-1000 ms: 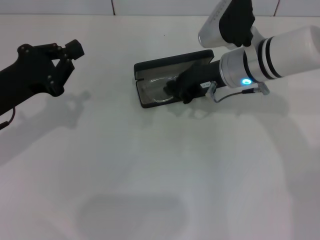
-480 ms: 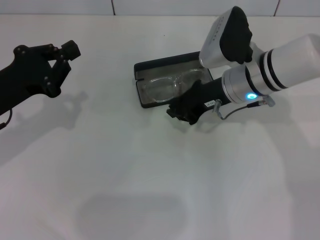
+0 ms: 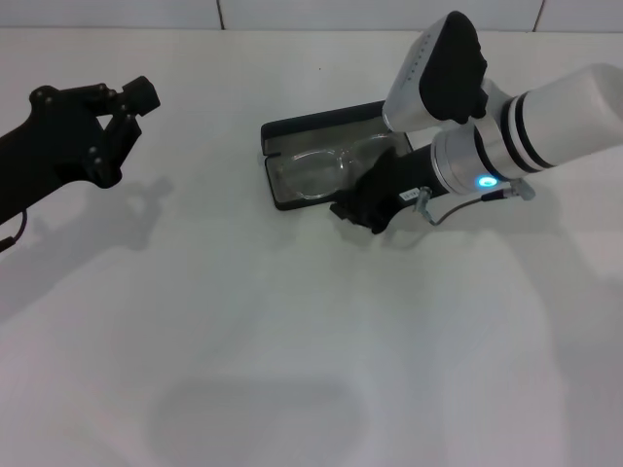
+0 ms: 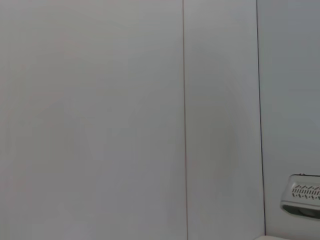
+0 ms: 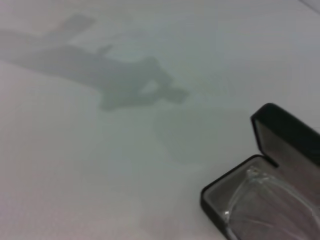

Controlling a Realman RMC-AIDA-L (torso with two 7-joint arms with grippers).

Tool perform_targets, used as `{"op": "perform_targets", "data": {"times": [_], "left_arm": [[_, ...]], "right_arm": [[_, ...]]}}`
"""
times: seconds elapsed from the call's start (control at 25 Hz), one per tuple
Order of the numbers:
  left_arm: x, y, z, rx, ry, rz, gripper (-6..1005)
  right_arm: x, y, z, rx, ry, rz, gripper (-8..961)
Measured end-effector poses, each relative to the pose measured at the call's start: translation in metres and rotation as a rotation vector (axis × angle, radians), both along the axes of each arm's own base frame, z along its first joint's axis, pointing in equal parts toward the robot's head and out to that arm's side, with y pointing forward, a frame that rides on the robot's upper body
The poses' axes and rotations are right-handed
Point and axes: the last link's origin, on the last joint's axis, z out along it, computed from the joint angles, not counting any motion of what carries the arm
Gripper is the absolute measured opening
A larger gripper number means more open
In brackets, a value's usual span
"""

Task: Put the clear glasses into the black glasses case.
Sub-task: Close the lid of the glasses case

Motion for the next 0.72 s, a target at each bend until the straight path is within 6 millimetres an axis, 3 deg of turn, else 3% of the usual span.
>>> {"op": "perform_targets", "data": {"times": [0.32,0.72], "left_arm": [[-0.001,0.001,0.000,0.008,-0.001,0.008,40],[-0.003,0.002,0.003,0.018,0.003,0.018,40]], "right_arm": [[-0.009,0.012,-0.002,0.087,-0.030,0.020,98],[-0.028,0.002,0.001,-0.014,0.070,0.010,98]]}}
